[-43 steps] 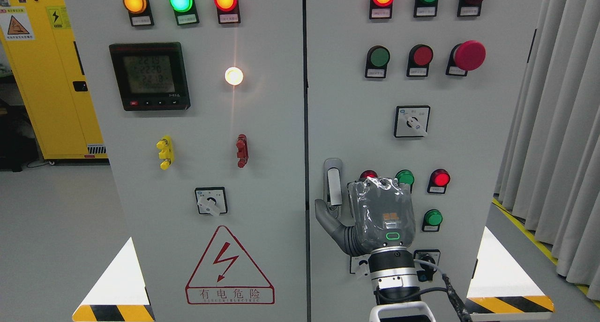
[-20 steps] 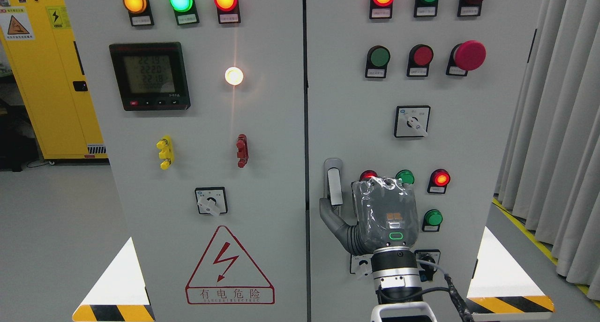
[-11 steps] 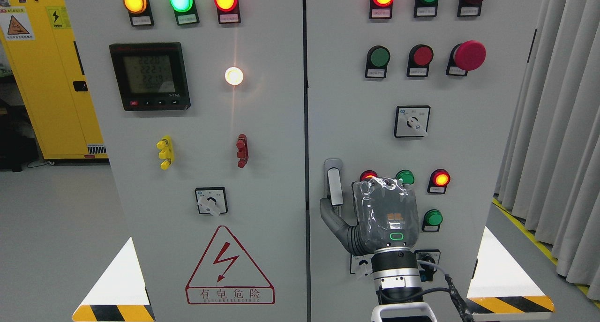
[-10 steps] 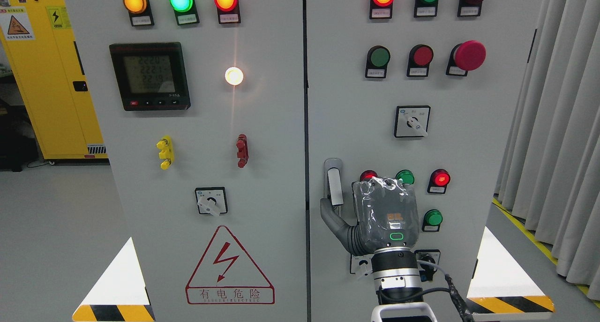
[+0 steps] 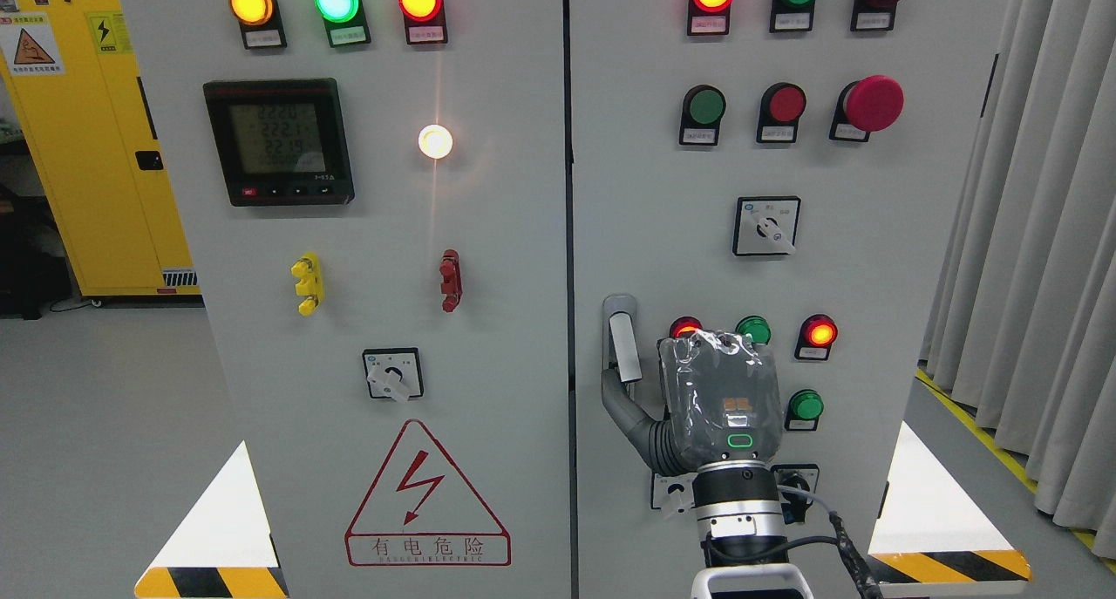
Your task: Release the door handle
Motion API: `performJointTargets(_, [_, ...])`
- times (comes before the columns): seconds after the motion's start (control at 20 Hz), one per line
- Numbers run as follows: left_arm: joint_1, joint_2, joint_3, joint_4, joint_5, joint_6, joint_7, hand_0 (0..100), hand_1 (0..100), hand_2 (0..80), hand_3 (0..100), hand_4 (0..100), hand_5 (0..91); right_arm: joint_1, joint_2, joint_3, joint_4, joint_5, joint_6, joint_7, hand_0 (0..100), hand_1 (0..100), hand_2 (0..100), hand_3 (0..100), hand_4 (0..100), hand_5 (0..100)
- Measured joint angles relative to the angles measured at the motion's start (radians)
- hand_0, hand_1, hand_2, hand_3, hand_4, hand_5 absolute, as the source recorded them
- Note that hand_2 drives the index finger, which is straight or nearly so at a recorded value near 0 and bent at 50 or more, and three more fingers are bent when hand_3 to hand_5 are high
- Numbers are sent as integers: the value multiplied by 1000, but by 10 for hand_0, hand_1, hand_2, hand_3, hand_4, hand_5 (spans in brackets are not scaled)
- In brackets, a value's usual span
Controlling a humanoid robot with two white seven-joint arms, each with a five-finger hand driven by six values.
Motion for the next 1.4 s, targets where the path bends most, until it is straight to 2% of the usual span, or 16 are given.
performJointTargets(0.3, [0,0,0,0,0,0,0,120,556,0,0,0,0,1,0,-6,-2,-2,0,-1,417,310,1000,1000,1000,1000])
performJointTargets(0.6, [0,0,0,0,0,0,0,120,556,0,0,0,0,3,0,-10,-7,-3,0,-1,503,295,1000,1000,1000,1000])
performJointTargets(0.95, [0,0,0,0,0,0,0,120,556,0,0,0,0,4,0,-13,-12,-3,-1,-1,525,298,1000,1000,1000,1000])
performJointTargets(1.4, [0,0,0,0,0,0,0,120,556,0,0,0,0,4,0,-20,-15,-3,3,-7,583,337,1000,1000,1000,1000])
